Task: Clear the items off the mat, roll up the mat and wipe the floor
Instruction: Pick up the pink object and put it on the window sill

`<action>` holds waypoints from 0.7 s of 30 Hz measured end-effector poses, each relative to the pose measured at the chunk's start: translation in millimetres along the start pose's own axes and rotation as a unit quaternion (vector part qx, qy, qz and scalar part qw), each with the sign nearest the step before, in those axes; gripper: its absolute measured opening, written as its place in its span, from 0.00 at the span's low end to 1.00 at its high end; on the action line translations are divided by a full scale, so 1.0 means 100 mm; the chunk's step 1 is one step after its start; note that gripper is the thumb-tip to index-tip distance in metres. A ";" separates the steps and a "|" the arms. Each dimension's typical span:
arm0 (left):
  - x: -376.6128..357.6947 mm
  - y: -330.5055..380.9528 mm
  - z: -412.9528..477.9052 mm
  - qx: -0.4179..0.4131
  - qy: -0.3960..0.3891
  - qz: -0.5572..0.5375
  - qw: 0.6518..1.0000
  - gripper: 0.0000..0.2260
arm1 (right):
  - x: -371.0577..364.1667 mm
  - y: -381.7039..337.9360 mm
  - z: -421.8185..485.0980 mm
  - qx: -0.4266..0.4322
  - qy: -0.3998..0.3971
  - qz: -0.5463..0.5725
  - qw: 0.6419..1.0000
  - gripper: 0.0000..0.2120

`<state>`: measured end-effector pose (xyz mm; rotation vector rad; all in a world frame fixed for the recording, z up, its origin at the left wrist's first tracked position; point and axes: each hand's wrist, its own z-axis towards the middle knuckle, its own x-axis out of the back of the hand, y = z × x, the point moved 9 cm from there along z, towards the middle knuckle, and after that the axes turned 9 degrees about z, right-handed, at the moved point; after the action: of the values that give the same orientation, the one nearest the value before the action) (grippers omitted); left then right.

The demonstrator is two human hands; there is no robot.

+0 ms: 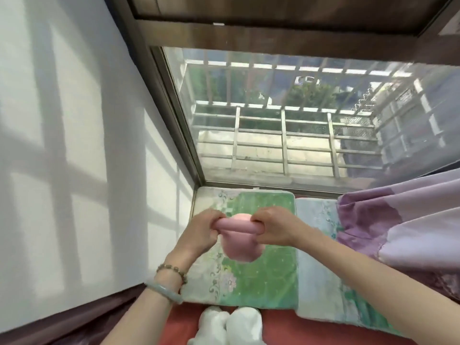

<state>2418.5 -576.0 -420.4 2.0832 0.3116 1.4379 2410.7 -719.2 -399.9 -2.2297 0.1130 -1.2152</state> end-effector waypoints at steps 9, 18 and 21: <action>-1.06 -1.36 1.30 0.031 0.074 0.030 0.996 0.15 | -0.95 1.20 1.64 0.008 0.086 -0.019 0.996 0.11; -1.68 -2.09 1.90 -0.019 0.134 0.109 0.985 0.17 | -1.61 1.82 2.51 0.032 0.167 -0.049 0.984 0.09; -1.87 -2.27 1.82 -0.019 0.157 0.100 0.982 0.16 | -1.88 1.88 2.55 0.028 0.147 -0.027 0.988 0.13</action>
<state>2540.5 -546.8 -742.4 1.8971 0.1994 1.8824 2540.5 -693.2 -743.7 -2.0052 0.1345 -1.5519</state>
